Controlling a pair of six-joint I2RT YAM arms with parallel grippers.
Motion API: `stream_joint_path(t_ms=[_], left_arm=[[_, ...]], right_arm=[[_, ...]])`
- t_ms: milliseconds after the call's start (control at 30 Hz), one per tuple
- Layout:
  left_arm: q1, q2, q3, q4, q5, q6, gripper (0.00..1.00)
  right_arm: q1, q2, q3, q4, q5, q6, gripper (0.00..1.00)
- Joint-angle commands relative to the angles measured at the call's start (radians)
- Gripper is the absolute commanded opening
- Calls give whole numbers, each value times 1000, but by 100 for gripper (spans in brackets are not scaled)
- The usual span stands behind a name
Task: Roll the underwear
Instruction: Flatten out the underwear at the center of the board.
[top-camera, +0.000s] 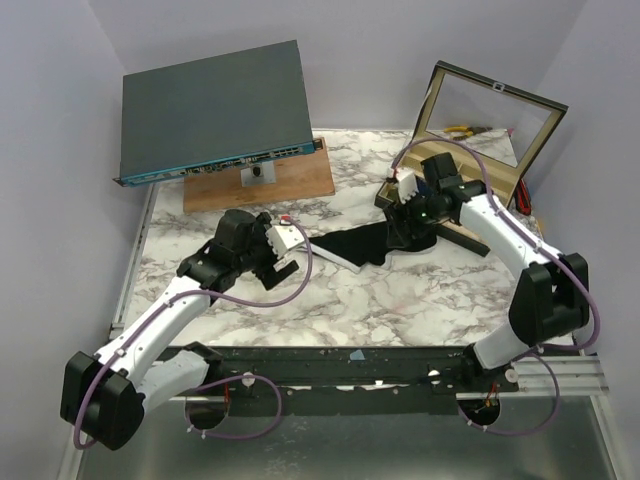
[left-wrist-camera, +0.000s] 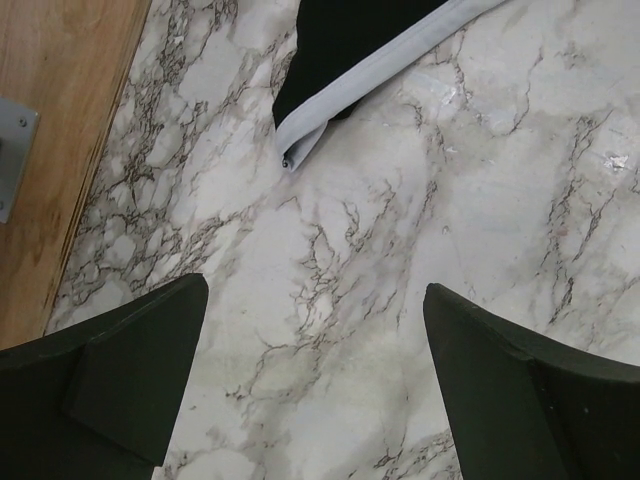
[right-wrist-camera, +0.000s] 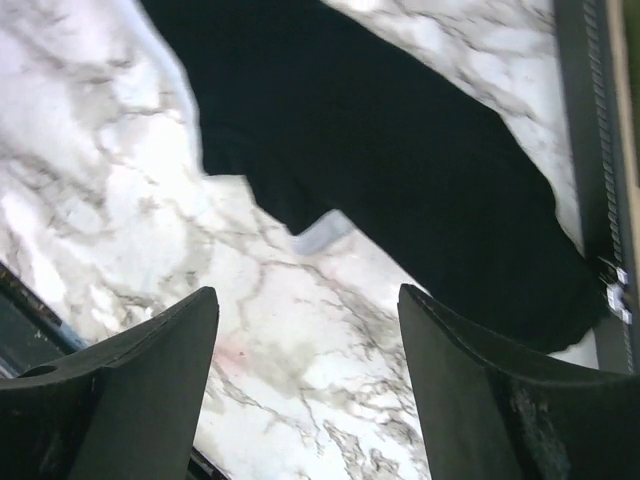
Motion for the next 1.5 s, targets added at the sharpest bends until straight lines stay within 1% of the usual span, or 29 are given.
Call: stream_joint_path(t_ms=[0, 67, 167, 433, 533, 567, 600, 700, 767, 800, 833, 933, 1000, 1100, 1167, 1267, 1367, 1467], left_arm=[[-21, 42, 56, 26, -18, -35, 99], [-24, 54, 65, 24, -27, -51, 99], [-26, 51, 62, 16, -35, -60, 99], [-24, -15, 5, 6, -83, -59, 99], [-26, -29, -6, 0, -88, -57, 99], [-26, -32, -8, 0, -89, -57, 99], [-26, -33, -7, -1, -89, -56, 99], [-26, -28, 2, 1, -91, -58, 99], [-25, -23, 10, 2, -91, -57, 99], [-26, -21, 12, 3, -92, -58, 99], [-26, -20, 16, 6, -94, -55, 99], [-25, -25, 29, 17, -94, -54, 99], [-26, -40, 34, 32, -67, -47, 99], [-29, -51, 37, 61, -10, -36, 99], [-50, -35, 52, 66, 10, -24, 99], [-97, 19, 82, 75, -8, -1, 99], [-141, 94, 104, 106, -34, 19, 99], [-175, 170, 120, 153, -59, 24, 99]], right_arm=[[125, -73, -64, 48, -10, -86, 76], [180, -66, -110, 85, 36, -96, 76], [216, -31, -155, 153, 98, -106, 75], [229, 71, -233, 294, 214, -134, 70], [228, 100, -235, 295, 200, -133, 65], [230, 105, -236, 294, 190, -128, 61], [232, 109, -237, 292, 186, -123, 54], [236, 106, -223, 262, 176, -113, 27], [235, 85, -188, 207, 141, -106, 10], [236, 68, -165, 176, 114, -101, 4], [236, 50, -139, 132, 74, -93, 1], [236, 0, 1, -30, -88, -94, 1], [236, -25, 111, -126, -173, -100, 1], [235, -49, 247, -191, -238, -68, 1], [236, -51, 317, -209, -241, -33, 1], [236, -41, 381, -225, -195, -2, 1], [235, -37, 368, -229, -128, 3, 1], [232, -45, 313, -226, -78, 6, 1]])
